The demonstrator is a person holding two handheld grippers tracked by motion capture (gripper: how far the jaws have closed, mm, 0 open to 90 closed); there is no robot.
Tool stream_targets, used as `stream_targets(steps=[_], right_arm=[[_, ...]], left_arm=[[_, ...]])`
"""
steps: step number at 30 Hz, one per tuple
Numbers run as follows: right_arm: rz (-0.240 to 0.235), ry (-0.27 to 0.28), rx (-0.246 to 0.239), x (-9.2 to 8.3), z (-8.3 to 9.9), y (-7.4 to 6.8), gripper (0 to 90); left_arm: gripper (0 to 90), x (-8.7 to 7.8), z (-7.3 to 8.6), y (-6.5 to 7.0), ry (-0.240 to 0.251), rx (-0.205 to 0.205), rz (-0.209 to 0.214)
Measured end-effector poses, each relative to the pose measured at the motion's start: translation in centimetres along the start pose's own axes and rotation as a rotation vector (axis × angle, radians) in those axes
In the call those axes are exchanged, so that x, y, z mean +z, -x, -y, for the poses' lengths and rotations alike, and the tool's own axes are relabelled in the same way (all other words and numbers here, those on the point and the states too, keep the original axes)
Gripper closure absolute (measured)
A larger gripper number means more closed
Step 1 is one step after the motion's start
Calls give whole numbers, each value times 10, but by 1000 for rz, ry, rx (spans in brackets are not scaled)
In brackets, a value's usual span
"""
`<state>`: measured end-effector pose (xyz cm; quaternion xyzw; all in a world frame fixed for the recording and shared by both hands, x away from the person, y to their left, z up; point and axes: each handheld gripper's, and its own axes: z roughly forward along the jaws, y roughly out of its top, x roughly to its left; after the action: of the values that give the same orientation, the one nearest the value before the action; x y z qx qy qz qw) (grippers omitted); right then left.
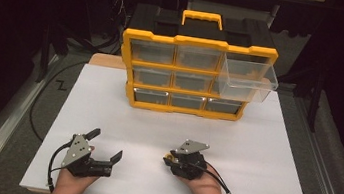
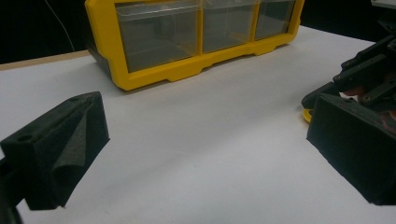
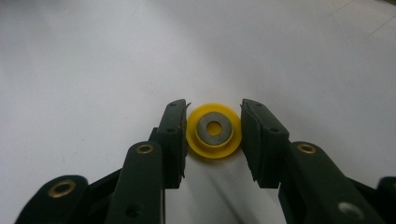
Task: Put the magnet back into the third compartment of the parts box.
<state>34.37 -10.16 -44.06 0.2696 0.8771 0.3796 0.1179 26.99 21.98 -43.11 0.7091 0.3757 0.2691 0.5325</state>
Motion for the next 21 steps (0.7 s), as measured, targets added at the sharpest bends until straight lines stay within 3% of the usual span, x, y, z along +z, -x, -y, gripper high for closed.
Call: stream_targets(steps=[10,21], right_arm=[[3,6,-22,-3,-1,0,652],[-22,53,18,-21,2,9,651]], left_arm=[[0,-1,0,-1,1,-2,-1],[0,0,0,-1,-3,5,0]])
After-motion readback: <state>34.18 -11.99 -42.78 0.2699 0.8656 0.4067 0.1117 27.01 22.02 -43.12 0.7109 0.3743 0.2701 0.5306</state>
